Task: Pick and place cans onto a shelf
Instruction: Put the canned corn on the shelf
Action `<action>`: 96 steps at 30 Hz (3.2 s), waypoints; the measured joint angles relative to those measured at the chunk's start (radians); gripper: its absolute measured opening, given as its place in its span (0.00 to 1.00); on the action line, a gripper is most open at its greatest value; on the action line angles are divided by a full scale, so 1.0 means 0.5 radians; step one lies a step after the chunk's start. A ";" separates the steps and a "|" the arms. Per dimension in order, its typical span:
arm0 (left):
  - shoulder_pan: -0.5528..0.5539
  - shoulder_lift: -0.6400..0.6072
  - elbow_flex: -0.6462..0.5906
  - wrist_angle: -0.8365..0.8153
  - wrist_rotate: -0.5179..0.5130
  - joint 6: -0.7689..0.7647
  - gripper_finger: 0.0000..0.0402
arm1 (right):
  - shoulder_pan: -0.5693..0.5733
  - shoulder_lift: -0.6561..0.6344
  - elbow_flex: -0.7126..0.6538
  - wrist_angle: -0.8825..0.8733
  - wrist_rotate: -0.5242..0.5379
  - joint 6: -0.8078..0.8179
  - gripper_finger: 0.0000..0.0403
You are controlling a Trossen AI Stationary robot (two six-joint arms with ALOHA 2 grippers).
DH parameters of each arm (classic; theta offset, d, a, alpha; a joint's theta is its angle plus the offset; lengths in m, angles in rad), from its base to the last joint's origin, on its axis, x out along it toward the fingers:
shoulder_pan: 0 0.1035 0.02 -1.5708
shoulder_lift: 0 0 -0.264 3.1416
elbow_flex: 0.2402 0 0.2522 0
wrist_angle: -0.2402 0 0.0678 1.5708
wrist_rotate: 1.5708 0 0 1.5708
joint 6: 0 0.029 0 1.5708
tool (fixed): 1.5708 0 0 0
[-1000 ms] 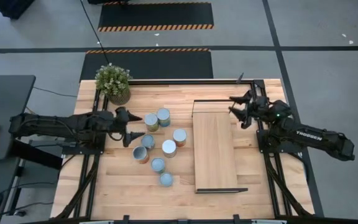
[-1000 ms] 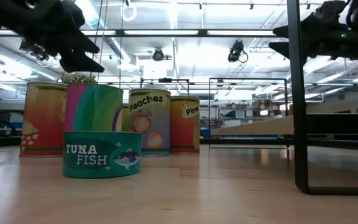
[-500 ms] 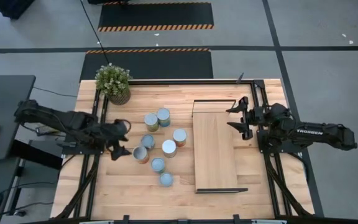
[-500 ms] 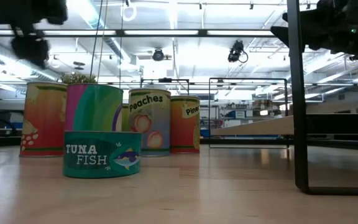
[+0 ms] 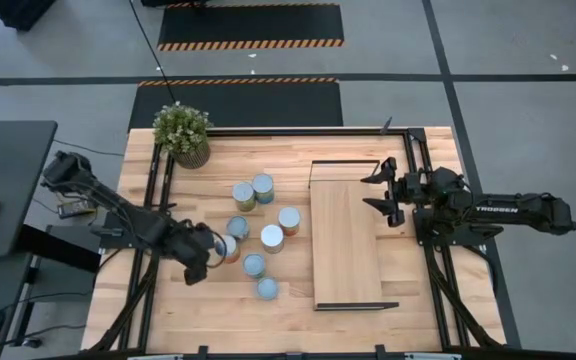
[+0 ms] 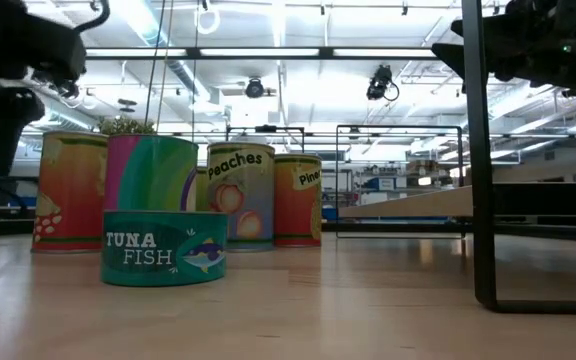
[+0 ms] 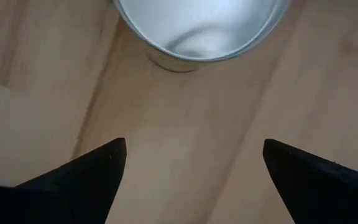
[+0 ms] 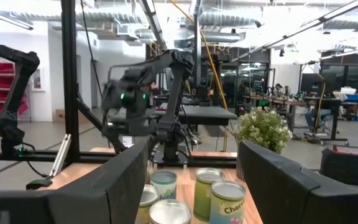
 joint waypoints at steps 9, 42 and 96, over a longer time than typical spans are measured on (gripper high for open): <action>0.056 0.208 0.000 0.183 -0.293 0.100 0.96 | 0.037 0.009 0.000 0.025 0.005 0.000 0.65; 0.382 0.188 0.032 0.496 -0.173 0.263 0.76 | 0.036 0.012 0.000 0.034 0.052 0.042 0.65; 1.346 2.028 2.605 0.248 0.533 2.678 0.79 | 0.045 0.243 0.788 -1.908 0.752 0.295 0.65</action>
